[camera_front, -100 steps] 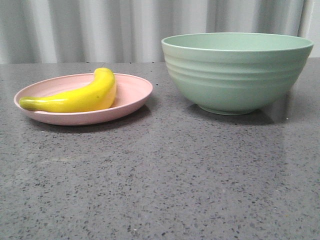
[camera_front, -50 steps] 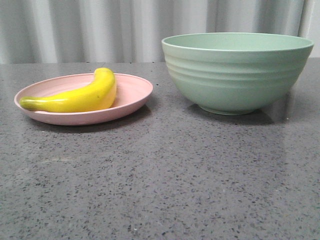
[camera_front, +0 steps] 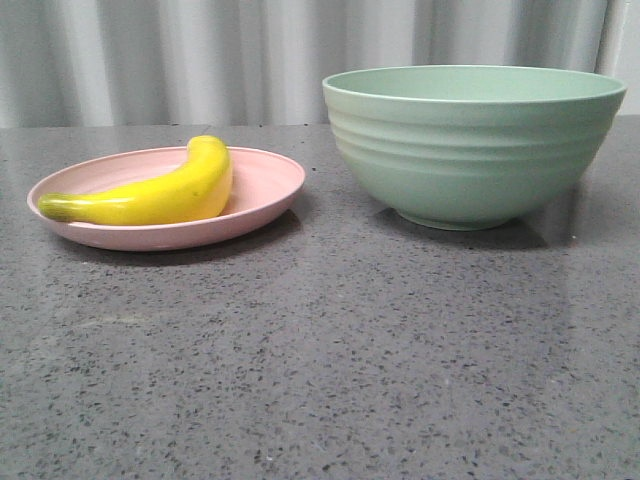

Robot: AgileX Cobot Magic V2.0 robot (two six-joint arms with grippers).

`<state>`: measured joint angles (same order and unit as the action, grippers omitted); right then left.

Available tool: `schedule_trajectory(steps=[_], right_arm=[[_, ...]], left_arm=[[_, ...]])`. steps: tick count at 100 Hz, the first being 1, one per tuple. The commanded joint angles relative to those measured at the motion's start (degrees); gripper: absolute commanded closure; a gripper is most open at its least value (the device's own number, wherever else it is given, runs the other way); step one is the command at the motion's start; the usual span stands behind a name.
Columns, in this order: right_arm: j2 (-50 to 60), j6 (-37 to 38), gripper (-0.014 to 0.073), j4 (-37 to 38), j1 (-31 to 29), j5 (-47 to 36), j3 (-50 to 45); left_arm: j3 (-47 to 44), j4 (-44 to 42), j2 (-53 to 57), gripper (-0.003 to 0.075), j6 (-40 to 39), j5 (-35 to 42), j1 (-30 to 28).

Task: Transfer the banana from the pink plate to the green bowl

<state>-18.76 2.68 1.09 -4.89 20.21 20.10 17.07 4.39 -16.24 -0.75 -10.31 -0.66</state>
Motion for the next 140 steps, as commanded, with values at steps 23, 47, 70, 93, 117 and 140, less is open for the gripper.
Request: schedule_trajectory(steps=[23, 47, 70, 93, 117, 140], right_arm=[[-0.90, -0.33, 0.0654, 0.64, -0.34, -3.71, 1.80], [-0.90, -0.33, 0.0654, 0.64, -0.34, -3.87, 1.80], [-0.90, -0.33, 0.0654, 0.64, -0.34, -4.01, 1.80], [-0.90, -0.33, 0.0654, 0.64, -0.34, -4.01, 1.80], [-0.90, -0.33, 0.0654, 0.64, -0.34, -4.01, 1.80], [-0.90, -0.33, 0.0654, 0.64, -0.34, -4.01, 1.80]], left_arm=[[4.84, 1.91, -4.50, 0.0332, -0.48, 4.10, 0.11], [12.31, 1.97, -15.14, 0.0332, -0.48, 0.03, 5.41], [19.09, 1.97, -26.07, 0.0309, 2.64, -2.95, 18.08], [26.41, 1.97, -38.05, 0.0276, 2.64, -4.15, 29.40], [34.12, 1.97, -49.93, 0.0276, 2.64, -8.30, 35.19], [39.88, 1.97, -57.78, 0.0277, 2.64, -13.62, 37.80]])
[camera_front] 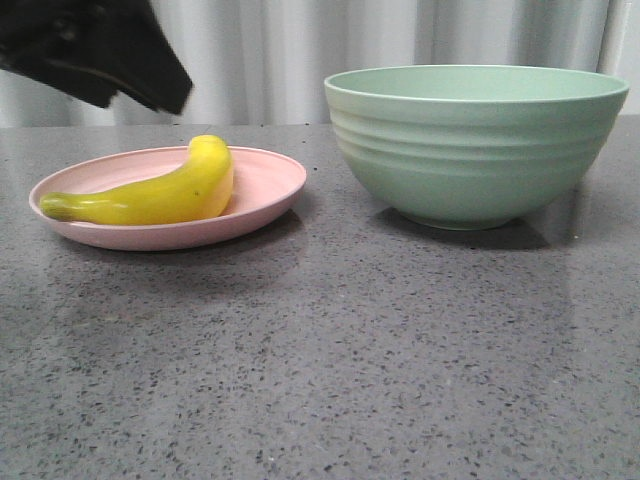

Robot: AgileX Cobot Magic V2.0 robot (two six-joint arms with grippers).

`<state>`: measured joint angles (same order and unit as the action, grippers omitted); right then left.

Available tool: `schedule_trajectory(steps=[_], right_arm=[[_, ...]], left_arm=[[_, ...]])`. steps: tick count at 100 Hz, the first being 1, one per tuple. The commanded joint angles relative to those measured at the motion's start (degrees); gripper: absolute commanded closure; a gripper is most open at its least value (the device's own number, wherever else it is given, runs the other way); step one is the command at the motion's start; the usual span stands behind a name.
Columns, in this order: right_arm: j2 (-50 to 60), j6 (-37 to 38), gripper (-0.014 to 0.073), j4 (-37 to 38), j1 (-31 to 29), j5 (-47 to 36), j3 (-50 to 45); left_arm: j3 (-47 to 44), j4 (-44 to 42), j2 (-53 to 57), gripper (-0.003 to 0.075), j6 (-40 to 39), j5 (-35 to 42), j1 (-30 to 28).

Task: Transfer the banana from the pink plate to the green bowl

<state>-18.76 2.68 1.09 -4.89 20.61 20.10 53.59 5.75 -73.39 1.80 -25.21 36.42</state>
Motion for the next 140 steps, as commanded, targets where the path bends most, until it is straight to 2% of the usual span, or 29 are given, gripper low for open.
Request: schedule_trajectory(steps=[1, 15, 69, 76, 83, 106, 124, 140], right_arm=[[-0.90, -0.33, 0.0654, 0.64, -0.34, -4.41, 1.80], [-0.90, -0.33, 0.0654, 0.64, -0.34, -4.41, 1.80], [-0.90, -0.33, 0.0654, 0.64, -0.34, -4.41, 1.80], [-0.90, -0.33, 0.0654, 0.64, -0.34, -4.41, 1.80], [-0.90, -0.33, 0.0654, 0.51, -0.34, -4.30, 1.80], [-0.90, -0.33, 0.0654, 0.51, 0.90, -4.66, 2.19], [-3.54, -0.33, 0.0654, 0.61, 5.29, 2.22, 7.86], [-9.29, -0.33, 0.0648, -0.09, 9.13, 9.61, 16.43]], left_arm=[[3.63, 0.62, -1.00, 0.0277, 0.09, 0.86, 0.71], [5.47, 0.62, -4.42, 0.0277, 0.09, -2.22, 0.71], [5.60, 0.45, -9.92, 0.0283, 0.09, -3.64, -0.49], [5.60, 0.45, -9.91, 0.0321, 0.09, -3.69, -0.49], [5.60, 0.35, -9.91, 0.0397, -0.01, -4.04, -0.49], [5.60, 0.35, -9.91, 0.0741, -0.01, -4.28, -0.62], [5.93, 0.01, -9.80, 0.0739, -0.01, -4.53, -0.62], [9.73, -1.25, -8.99, 0.0739, -0.01, -8.99, -0.62]])
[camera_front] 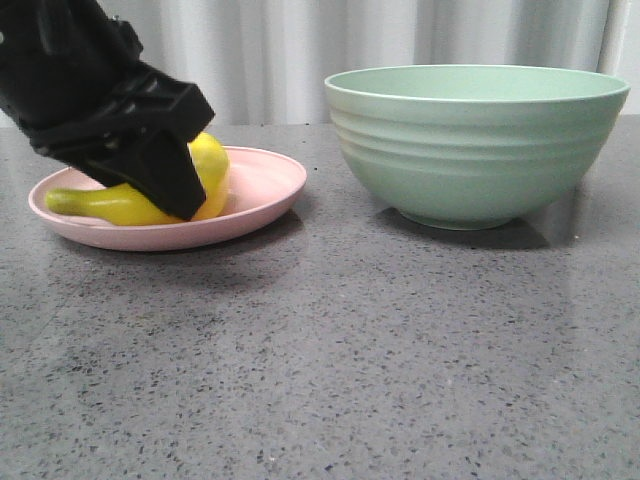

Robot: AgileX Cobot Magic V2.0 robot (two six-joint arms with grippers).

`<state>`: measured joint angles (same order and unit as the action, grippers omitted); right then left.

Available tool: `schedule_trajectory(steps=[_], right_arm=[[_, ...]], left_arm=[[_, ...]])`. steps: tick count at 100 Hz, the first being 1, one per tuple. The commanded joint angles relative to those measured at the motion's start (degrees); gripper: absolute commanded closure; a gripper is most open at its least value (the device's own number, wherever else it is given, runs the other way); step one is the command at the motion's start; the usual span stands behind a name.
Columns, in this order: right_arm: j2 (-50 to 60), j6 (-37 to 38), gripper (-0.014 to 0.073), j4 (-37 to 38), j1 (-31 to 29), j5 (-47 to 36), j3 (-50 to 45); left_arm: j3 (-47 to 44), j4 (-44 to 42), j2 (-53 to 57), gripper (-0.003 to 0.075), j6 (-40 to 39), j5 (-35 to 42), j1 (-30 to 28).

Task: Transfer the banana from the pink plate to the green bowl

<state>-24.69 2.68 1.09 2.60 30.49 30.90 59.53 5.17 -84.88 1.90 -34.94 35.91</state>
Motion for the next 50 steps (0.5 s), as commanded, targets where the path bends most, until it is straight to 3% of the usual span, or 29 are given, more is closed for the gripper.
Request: schedule_trajectory(steps=[1, 11, 30, 50], right_arm=[[-3.67, -0.33, 0.0645, -0.06, 1.84, 0.40, 6.04], [-8.15, -0.33, 0.0571, -2.03, 4.65, 3.93, 11.72], [-18.18, -0.33, 0.0293, -8.75, 10.96, 7.84, 23.20], [-30.29, -0.33, 0.0253, -14.47, 17.23, 8.21, 32.78]], left_arm=[[4.19, -0.80, 2.79, 0.0739, -0.11, 0.44, 0.00], [6.37, -0.93, 4.80, 0.0739, 0.00, -0.24, 0.16], [8.17, -0.70, 9.86, 0.0739, 2.03, -2.33, 3.13], [8.17, -0.56, 12.71, 0.0739, 2.84, -4.43, 9.22]])
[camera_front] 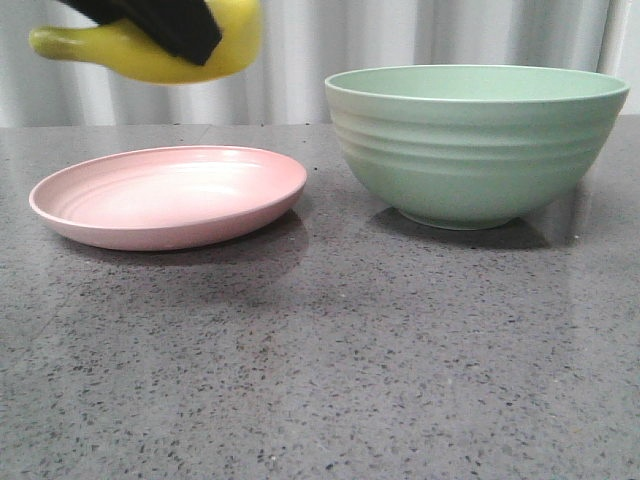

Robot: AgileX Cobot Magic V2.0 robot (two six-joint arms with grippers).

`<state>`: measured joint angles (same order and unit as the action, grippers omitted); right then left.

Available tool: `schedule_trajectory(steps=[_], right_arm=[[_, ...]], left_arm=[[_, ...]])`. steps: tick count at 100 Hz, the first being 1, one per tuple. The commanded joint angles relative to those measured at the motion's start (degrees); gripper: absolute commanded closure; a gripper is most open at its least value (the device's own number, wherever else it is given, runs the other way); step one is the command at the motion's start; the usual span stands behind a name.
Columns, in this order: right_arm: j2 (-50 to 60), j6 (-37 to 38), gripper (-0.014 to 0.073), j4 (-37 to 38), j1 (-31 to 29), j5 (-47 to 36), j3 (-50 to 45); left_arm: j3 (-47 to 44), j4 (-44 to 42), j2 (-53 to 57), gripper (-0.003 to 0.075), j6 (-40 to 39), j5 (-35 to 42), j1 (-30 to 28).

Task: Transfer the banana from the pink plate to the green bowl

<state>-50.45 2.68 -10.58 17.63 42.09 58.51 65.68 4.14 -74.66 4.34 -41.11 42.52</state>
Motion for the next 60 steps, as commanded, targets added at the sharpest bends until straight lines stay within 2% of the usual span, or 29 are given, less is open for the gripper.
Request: schedule_trajectory(steps=[1, 15, 28, 43, 60], right_arm=[[-4.96, -0.33, 0.0253, -2.95, 2.68, -3.38, 5.79], [-12.80, -0.33, 0.0253, -5.26, 6.58, -3.38, 11.40], [-19.03, -0.33, 0.0239, -8.71, 7.33, -3.51, 14.74], [-23.73, -0.33, 0.0169, -10.21, 7.33, -3.27, 17.01], [-26.55, -0.33, 0.0167, -13.63, 7.33, -4.24, 17.42]], left_arm=[[2.02, 0.47, 2.48, 0.0739, 0.39, 1.60, 2.86], [2.02, 0.47, 3.08, 0.0739, 0.39, 0.36, 7.81], [2.02, 0.47, 3.08, 0.0739, 0.39, 0.36, 11.27], [2.02, 0.47, 3.30, 0.0739, 0.39, 0.36, 12.16], [2.02, 1.62, 3.42, 0.0739, 0.39, 0.36, 12.16]])
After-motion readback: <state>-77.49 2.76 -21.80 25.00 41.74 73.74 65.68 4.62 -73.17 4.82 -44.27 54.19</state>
